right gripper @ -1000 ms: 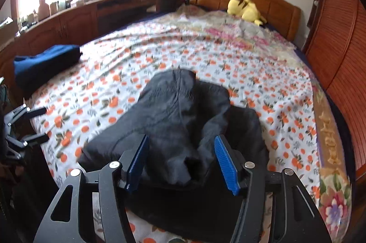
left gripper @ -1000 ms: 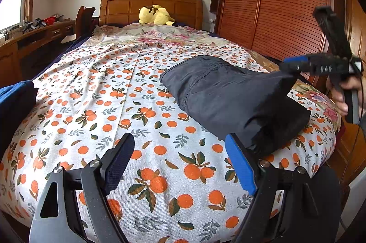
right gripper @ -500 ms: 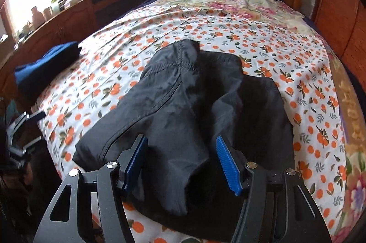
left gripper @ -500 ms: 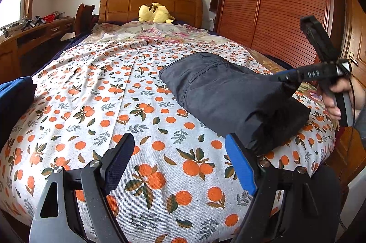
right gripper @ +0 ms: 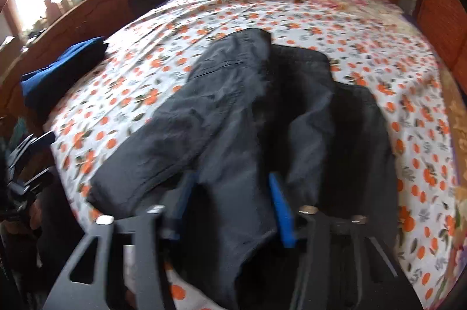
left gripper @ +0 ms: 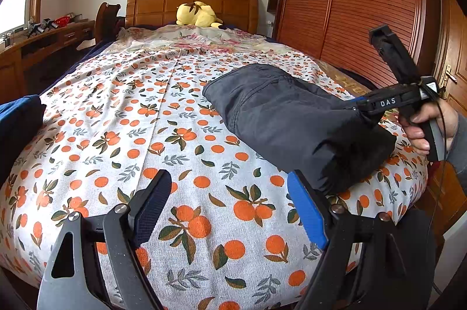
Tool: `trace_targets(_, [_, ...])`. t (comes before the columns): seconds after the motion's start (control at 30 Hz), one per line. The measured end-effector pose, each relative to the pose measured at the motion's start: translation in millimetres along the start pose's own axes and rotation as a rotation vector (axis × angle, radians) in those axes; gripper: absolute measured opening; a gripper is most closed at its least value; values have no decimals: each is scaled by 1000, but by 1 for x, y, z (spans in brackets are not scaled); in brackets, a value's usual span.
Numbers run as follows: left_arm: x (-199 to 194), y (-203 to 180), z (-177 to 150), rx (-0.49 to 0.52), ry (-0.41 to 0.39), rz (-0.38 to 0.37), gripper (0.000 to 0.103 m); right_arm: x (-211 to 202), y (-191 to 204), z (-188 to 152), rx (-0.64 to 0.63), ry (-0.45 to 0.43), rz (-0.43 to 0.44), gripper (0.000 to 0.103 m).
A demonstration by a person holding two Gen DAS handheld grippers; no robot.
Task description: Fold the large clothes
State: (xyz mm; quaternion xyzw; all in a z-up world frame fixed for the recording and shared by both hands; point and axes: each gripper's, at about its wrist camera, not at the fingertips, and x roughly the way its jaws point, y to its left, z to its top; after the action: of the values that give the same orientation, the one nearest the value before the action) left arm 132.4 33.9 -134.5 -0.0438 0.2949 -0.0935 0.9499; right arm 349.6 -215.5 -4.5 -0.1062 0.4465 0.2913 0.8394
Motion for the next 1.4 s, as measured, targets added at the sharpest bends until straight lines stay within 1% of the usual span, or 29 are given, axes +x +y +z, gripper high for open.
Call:
trace_targets(0.03, [0,0,0,-1,1,0,82,-1,2,-1,-15,-2,21,18])
trace_targets(0.07, [0,0,0,-2,1,-3,82,-4,7,-3,-46,-13,24,14])
trace_targets(0.13, [2,0,-2,-5,4,-9,82,-9,16,-5,-91,-29,28,11])
trace_targets(0.2, [3,-2,-2,-4,7,-13,82,-21,21,-6,-113,-73,33,8])
trace_targets(0.27, [4,-4,-3,0,12,-18,82,-37,27,-5,-146,-131,0,7])
trace_targets(0.37, [4,-8,-4,9,12,-21,82,-65,33,5,-162,-215,-37,7])
trace_targets(0.47, [2,-11,-3,11,6,-28,82,-86,35,10,-179,-258,-78,7])
trace_targets(0.5, [2,-11,-2,11,4,-31,82,-93,32,10,-177,-271,-79,7])
trace_targets(0.53, [1,-12,-2,8,2,-34,82,-99,30,8,-179,-280,-74,7])
trace_targets(0.6, [3,-12,-2,3,2,-41,82,-113,23,-3,-177,-306,-111,6])
trace_targets(0.67, [4,-13,-3,0,6,-49,82,-128,11,-17,-146,-333,-144,6])
trace_targets(0.77, [6,-16,-5,4,10,-61,82,-140,-24,-43,-50,-334,-200,6])
trace_targets(0.83, [6,-17,-6,7,14,-70,82,-133,-54,-64,36,-301,-240,6])
trace_targets(0.9, [6,-18,-7,10,15,-75,82,-110,-79,-89,109,-231,-269,6])
trace_targets(0.93, [6,-18,-7,11,16,-76,82,-93,-90,-102,138,-174,-275,6])
trace_targets(0.97, [7,-18,-7,12,17,-74,82,-78,-96,-111,162,-130,-277,7])
trace_targets(1.0, [6,-18,-6,11,17,-72,82,-67,-99,-119,183,-109,-284,8])
trace_targets(1.07, [5,-17,-5,12,14,-69,82,-59,-95,-120,204,-103,-303,11])
trace_targets(1.1, [4,-17,-5,14,13,-66,82,-59,-89,-116,199,-112,-320,16])
trace_targets(1.2, [2,-18,-3,17,6,-66,82,-67,-79,-97,174,-164,-407,22])
trace_targets(1.23, [1,-18,-3,15,3,-68,82,-71,-74,-92,180,-195,-411,25])
trace_targets(1.3, [1,-18,-4,12,3,-72,82,-78,-59,-89,171,-248,-391,36])
trace_targets(1.4, [1,-19,-4,16,6,-71,82,-82,-35,-84,131,-298,-364,43])
